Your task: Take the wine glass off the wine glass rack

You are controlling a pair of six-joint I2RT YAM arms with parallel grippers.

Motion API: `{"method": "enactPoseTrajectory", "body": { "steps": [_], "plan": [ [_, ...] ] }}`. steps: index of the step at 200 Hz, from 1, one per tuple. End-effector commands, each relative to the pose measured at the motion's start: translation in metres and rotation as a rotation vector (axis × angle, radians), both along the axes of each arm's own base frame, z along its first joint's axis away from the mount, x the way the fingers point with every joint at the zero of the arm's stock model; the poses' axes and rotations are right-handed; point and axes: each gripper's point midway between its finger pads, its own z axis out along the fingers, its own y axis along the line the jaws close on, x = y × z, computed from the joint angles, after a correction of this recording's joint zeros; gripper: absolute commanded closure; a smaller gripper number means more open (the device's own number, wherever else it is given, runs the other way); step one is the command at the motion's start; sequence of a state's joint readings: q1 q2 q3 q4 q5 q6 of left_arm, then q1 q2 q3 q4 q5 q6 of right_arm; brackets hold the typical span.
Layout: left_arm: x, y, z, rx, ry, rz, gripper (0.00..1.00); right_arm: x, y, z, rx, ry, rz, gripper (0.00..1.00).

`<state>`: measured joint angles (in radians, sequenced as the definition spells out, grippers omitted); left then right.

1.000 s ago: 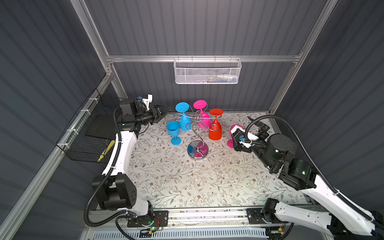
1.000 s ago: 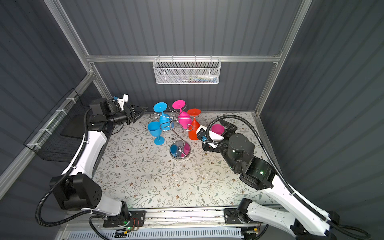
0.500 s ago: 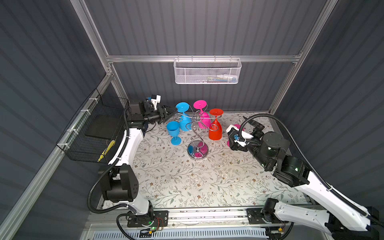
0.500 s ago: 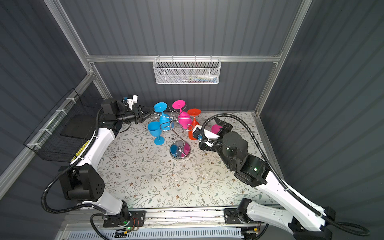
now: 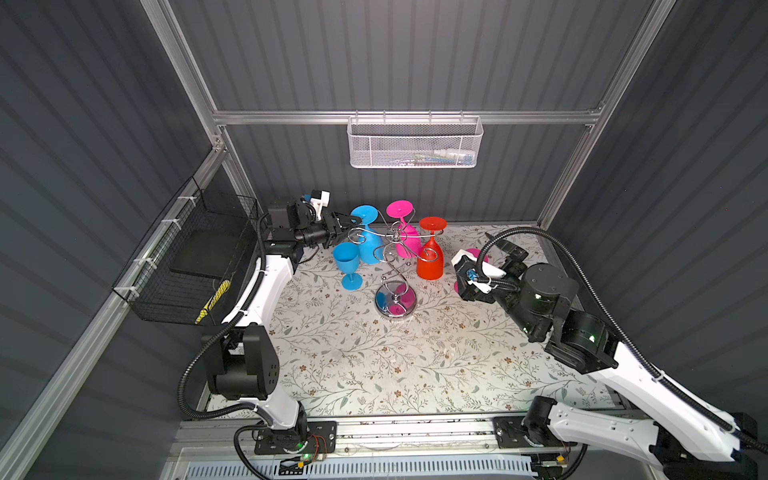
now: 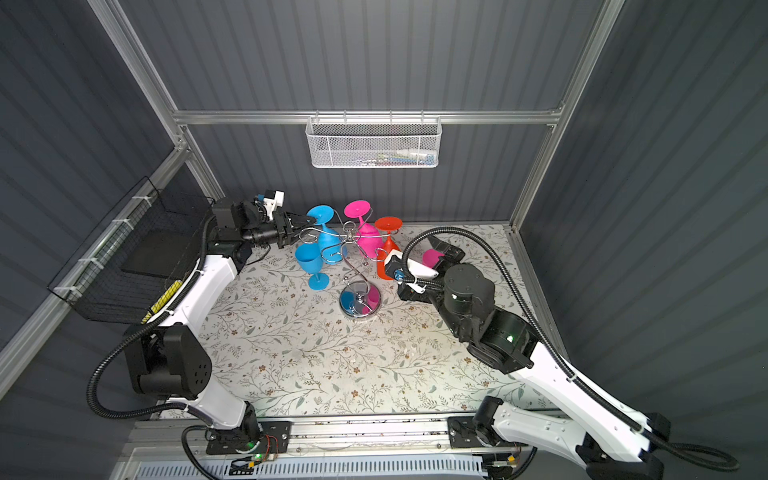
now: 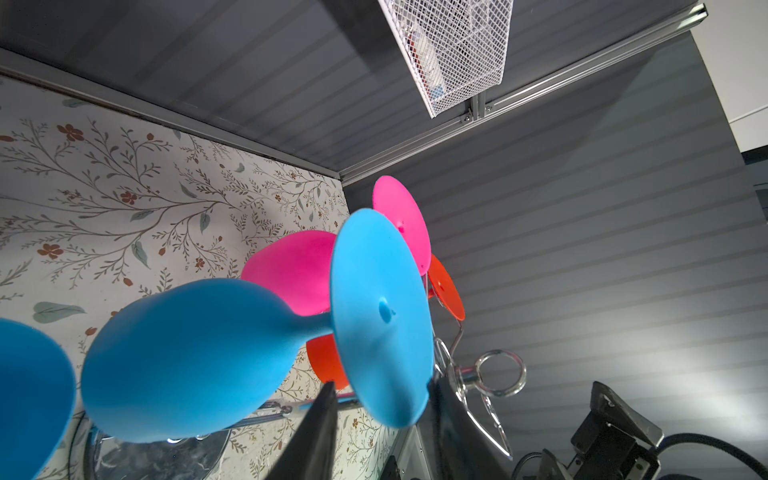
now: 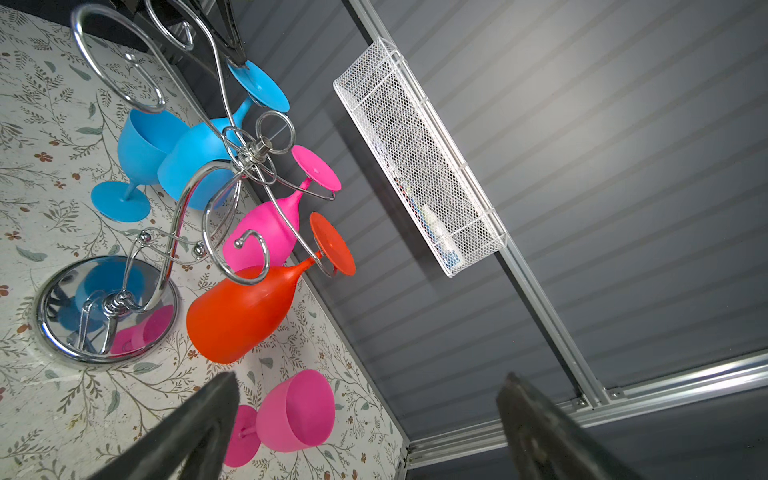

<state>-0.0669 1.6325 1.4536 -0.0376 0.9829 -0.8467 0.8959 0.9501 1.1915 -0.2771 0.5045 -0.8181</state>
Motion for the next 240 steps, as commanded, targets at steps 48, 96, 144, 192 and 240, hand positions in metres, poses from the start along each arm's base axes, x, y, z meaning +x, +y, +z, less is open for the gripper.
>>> {"method": "enactPoseTrajectory", "body": {
  "steps": [48,96,144,192,240],
  "plan": [
    [0.013,0.000,0.011,-0.025,-0.018,0.029,0.69,-0.004,-0.006,0.015,0.052,-0.023,-0.007,0.01],
    [0.015,0.001,0.017,-0.034,-0.028,0.038,0.77,-0.005,-0.006,0.015,0.052,-0.022,-0.008,0.01],
    [0.014,0.002,0.018,-0.032,-0.027,0.045,0.83,-0.005,-0.006,0.014,0.051,-0.020,-0.007,0.01],
    [0.014,0.002,0.020,-0.033,-0.028,0.048,0.90,-0.005,-0.007,0.014,0.053,-0.022,-0.010,0.01],
    [0.012,0.002,0.023,-0.041,-0.022,0.048,0.96,-0.006,-0.007,0.014,0.054,-0.022,-0.008,0.01]
  ]
}}
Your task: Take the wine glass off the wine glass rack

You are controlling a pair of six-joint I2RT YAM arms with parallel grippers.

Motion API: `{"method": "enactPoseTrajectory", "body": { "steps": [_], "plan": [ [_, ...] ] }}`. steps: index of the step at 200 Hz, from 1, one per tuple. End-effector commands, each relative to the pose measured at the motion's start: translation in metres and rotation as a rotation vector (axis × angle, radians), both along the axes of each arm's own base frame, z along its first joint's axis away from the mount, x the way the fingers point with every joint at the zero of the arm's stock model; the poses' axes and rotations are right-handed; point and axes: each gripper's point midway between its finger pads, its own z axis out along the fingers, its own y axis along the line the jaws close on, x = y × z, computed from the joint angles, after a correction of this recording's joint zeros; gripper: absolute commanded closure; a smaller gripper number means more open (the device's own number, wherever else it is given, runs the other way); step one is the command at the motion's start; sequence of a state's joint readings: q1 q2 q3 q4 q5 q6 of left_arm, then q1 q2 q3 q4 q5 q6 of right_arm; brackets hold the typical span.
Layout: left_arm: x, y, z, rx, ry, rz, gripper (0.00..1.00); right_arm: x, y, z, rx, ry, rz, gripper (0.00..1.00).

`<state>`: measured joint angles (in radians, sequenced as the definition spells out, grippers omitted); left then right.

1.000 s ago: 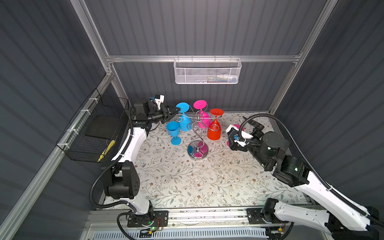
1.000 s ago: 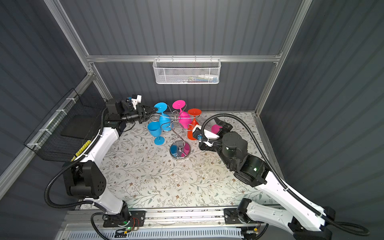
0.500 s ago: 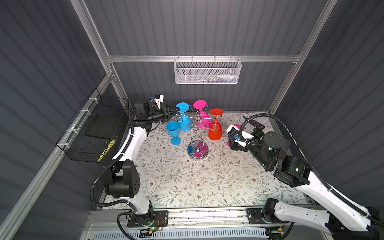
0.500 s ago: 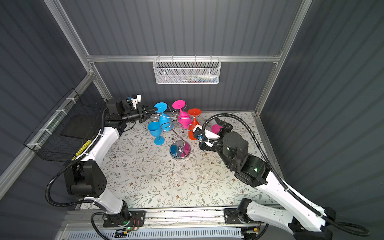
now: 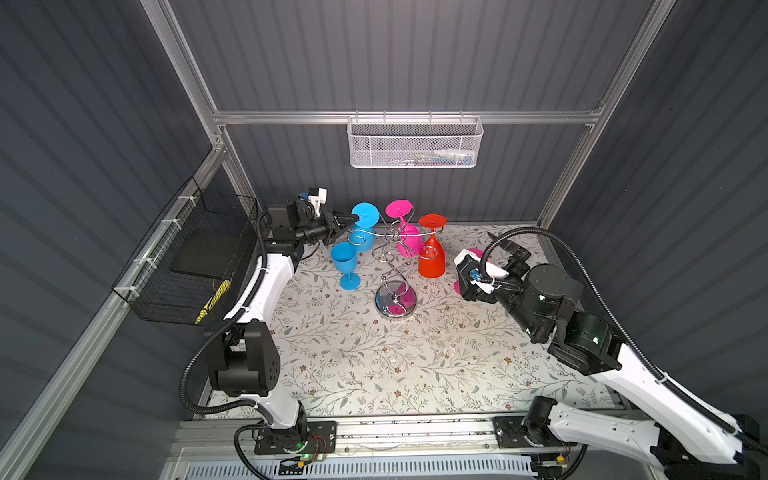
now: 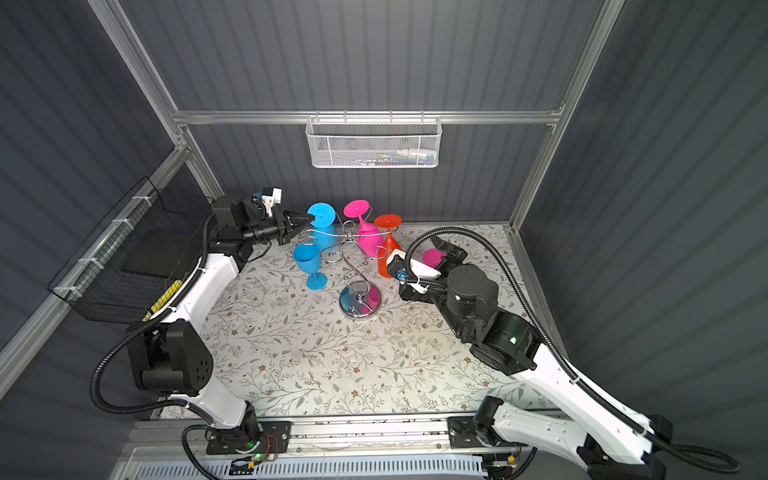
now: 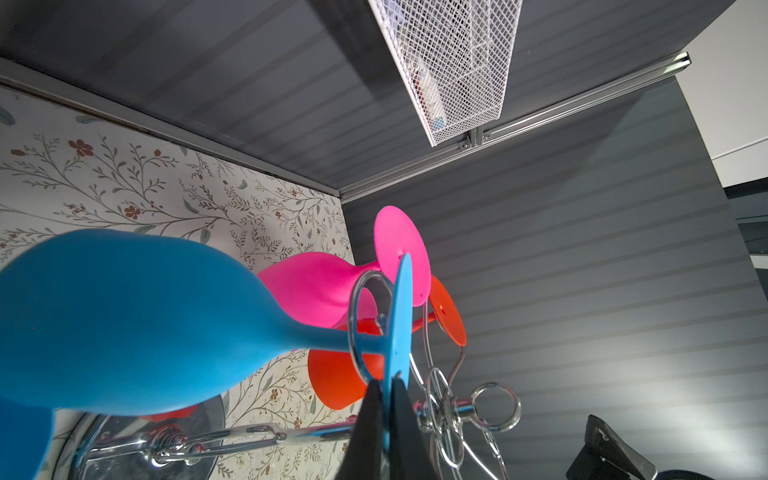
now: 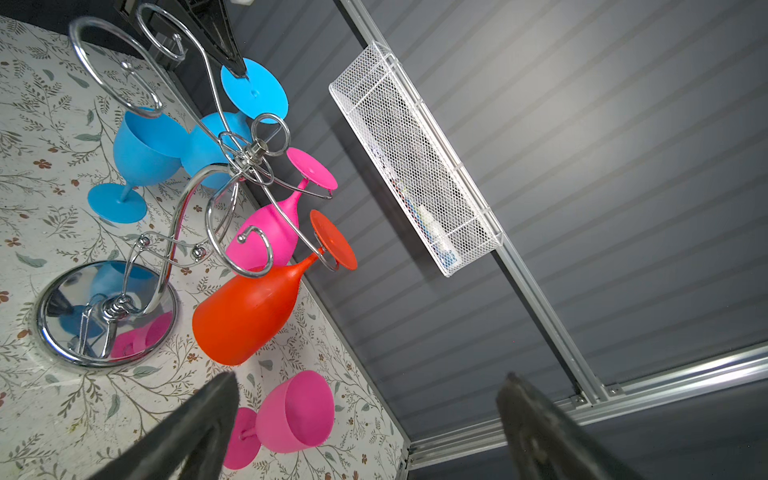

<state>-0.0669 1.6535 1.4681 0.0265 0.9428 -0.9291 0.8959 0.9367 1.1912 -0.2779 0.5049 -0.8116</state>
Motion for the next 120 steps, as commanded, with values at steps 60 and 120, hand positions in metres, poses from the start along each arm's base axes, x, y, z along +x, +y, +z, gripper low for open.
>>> {"method": "enactPoseTrajectory", "body": {
  "steps": [60,120],
  "plan": [
    [-0.004,-0.002,0.032,-0.087,-0.028,0.000,1.00,-0.003,-0.003,0.011,0.039,-0.016,-0.005,0.01],
    [-0.006,-0.004,0.050,-0.159,-0.037,0.005,1.00,-0.004,-0.003,0.011,0.042,-0.017,-0.004,0.01]
  ]
}}
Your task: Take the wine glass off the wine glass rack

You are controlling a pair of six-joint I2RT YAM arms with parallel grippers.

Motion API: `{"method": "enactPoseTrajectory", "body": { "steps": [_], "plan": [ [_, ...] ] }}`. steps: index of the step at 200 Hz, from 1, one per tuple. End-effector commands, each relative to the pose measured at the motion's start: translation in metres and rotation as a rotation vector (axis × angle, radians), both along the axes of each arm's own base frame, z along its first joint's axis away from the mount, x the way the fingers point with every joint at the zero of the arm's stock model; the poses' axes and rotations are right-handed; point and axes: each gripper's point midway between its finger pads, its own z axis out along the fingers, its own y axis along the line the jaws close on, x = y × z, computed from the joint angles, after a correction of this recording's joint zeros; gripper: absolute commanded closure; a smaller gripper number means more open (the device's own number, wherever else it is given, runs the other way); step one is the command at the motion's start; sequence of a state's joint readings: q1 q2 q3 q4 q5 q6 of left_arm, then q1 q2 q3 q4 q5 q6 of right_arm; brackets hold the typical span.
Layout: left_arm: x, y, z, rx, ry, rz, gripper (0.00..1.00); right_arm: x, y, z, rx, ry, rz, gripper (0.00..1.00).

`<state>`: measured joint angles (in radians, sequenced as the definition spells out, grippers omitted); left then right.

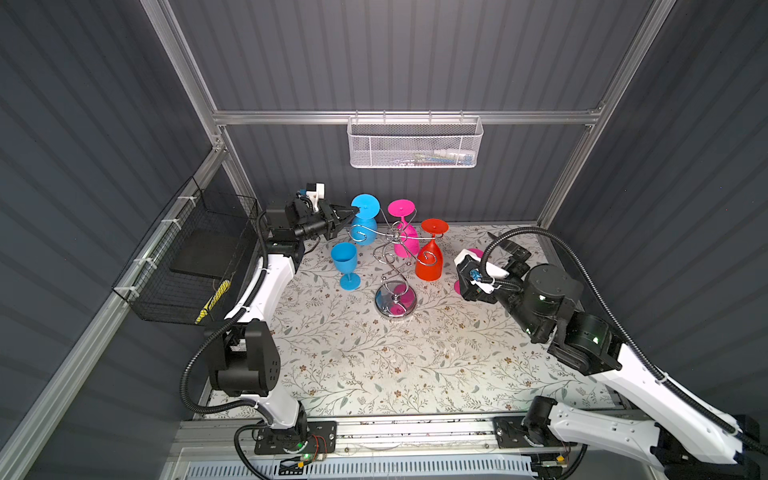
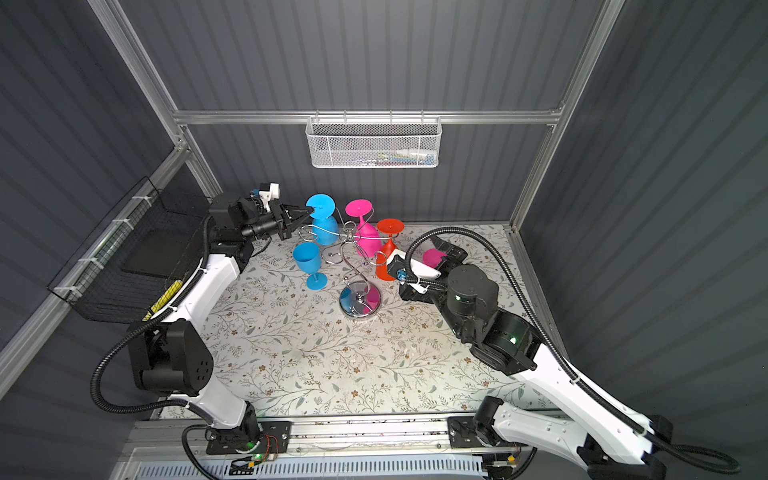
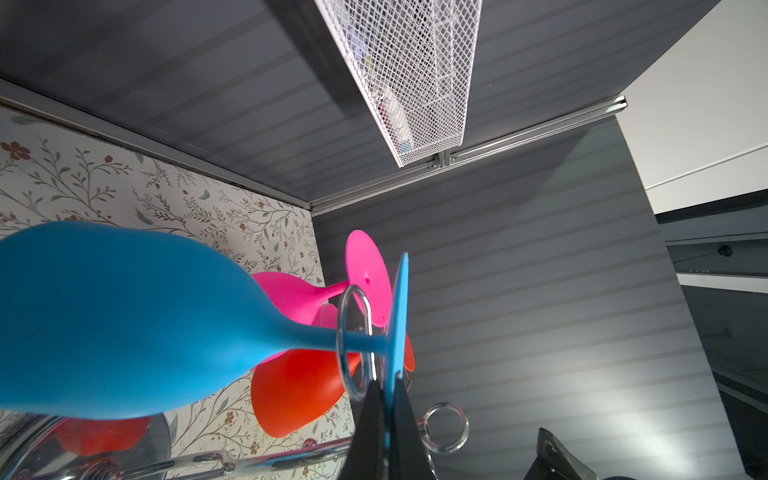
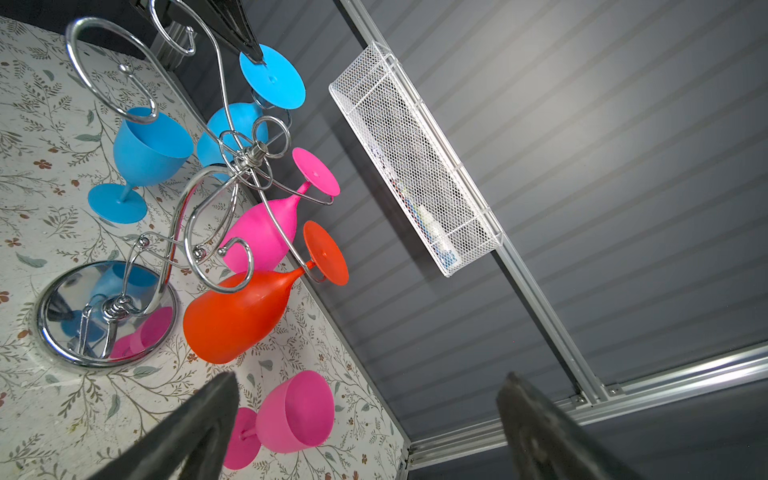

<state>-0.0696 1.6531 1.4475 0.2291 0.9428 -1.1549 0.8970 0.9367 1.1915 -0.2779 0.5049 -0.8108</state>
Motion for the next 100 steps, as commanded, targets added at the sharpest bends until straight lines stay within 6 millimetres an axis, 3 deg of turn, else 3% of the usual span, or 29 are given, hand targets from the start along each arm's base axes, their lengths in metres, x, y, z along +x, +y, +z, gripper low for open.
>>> {"method": "enactPoseTrajectory", "body": {
  "steps": [1,64,100],
  "plan": [
    [-0.011,-0.002,0.025,-0.037,-0.052,-0.007,1.00,-0.003,-0.003,0.011,0.041,-0.017,-0.004,0.01],
    [-0.009,-0.003,0.031,-0.050,-0.057,0.008,1.00,-0.004,-0.003,0.011,0.039,-0.017,-0.002,0.01],
    [-0.010,-0.014,0.032,-0.044,-0.067,-0.028,1.00,-0.004,-0.003,0.012,0.039,-0.019,-0.001,0.01]
  ]
}}
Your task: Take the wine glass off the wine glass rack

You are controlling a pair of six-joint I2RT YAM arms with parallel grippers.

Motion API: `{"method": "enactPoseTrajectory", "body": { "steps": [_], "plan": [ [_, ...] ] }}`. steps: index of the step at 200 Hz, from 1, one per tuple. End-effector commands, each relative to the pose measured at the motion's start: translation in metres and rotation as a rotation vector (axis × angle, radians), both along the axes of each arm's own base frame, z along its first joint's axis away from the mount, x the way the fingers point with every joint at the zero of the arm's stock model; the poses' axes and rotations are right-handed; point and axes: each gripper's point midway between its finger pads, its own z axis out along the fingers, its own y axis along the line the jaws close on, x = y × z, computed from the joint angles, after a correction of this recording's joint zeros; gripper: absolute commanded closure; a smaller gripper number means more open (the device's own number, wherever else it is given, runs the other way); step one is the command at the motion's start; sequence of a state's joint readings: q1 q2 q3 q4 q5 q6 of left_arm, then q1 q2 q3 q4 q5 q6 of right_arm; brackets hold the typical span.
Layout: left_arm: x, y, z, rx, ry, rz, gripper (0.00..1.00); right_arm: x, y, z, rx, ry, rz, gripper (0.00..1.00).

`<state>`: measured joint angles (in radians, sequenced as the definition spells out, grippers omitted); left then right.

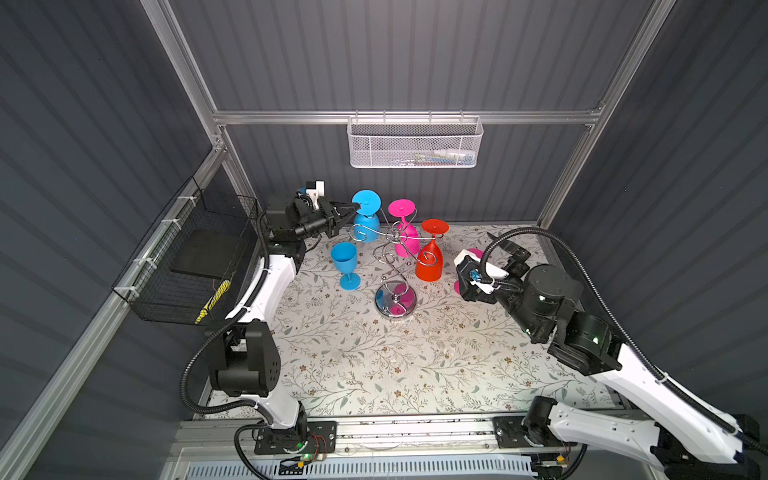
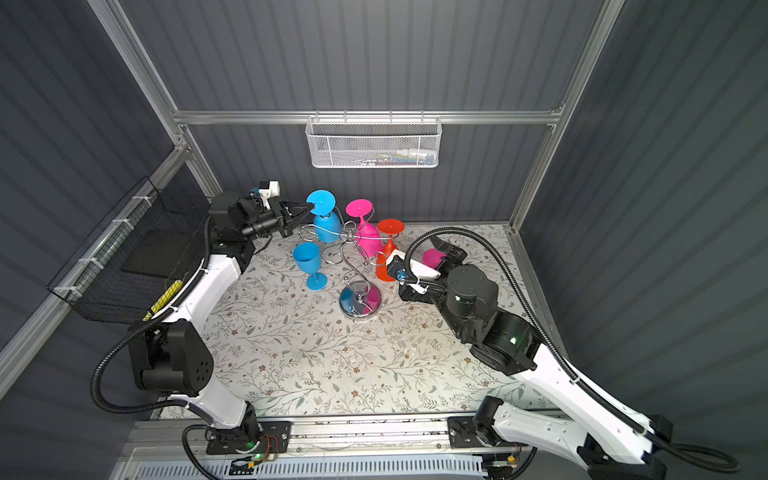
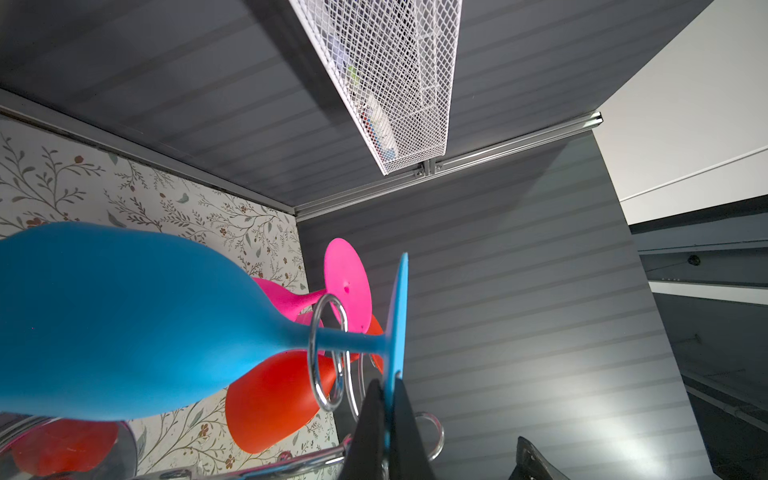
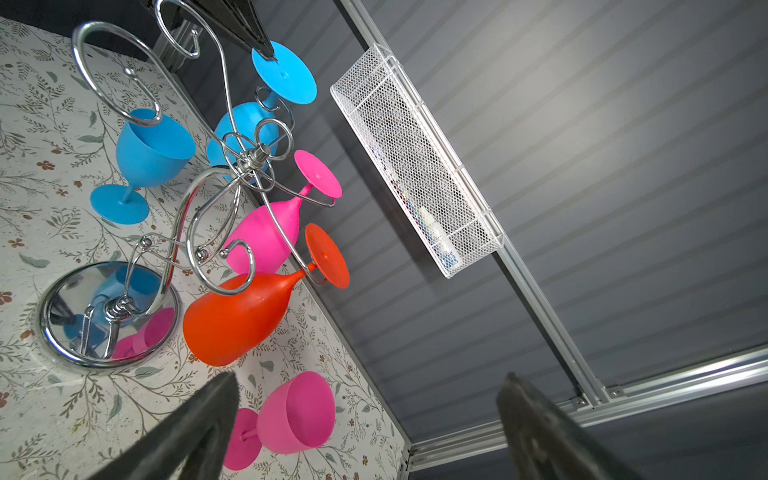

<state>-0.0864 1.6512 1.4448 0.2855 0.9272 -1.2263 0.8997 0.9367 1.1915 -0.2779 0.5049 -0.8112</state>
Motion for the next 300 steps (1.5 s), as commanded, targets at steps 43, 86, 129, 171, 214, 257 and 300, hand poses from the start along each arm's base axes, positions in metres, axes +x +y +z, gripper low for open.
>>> {"method": "enactPoseTrajectory", "body": {
  "steps": [43,86,129,171,214,257,300],
  "plan": [
    [-0.008,-0.016,0.015,0.016,-0.061,-0.045,1.00,-0.005,-0.004,0.012,0.045,-0.017,-0.003,0.01],
    [-0.010,-0.019,0.017,0.019,-0.066,-0.060,1.00,-0.006,-0.006,0.012,0.047,-0.018,-0.006,0.01],
    [-0.009,-0.019,0.017,0.022,-0.068,-0.054,1.00,-0.006,-0.005,0.011,0.045,-0.017,-0.007,0.01],
    [-0.006,-0.016,0.017,0.075,-0.087,-0.019,1.00,-0.008,-0.007,0.012,0.044,-0.018,-0.010,0.01],
    [0.000,-0.016,0.016,0.058,-0.086,-0.017,1.00,-0.009,-0.009,0.011,0.041,-0.017,-0.015,0.01],
    [0.003,-0.017,0.017,0.060,-0.091,-0.015,1.00,-0.008,-0.008,0.009,0.039,-0.013,-0.016,0.01],
    [0.004,-0.018,0.024,0.035,-0.102,-0.020,1.00,-0.008,-0.008,0.008,0.039,-0.013,-0.016,0.01]
  ]
}}
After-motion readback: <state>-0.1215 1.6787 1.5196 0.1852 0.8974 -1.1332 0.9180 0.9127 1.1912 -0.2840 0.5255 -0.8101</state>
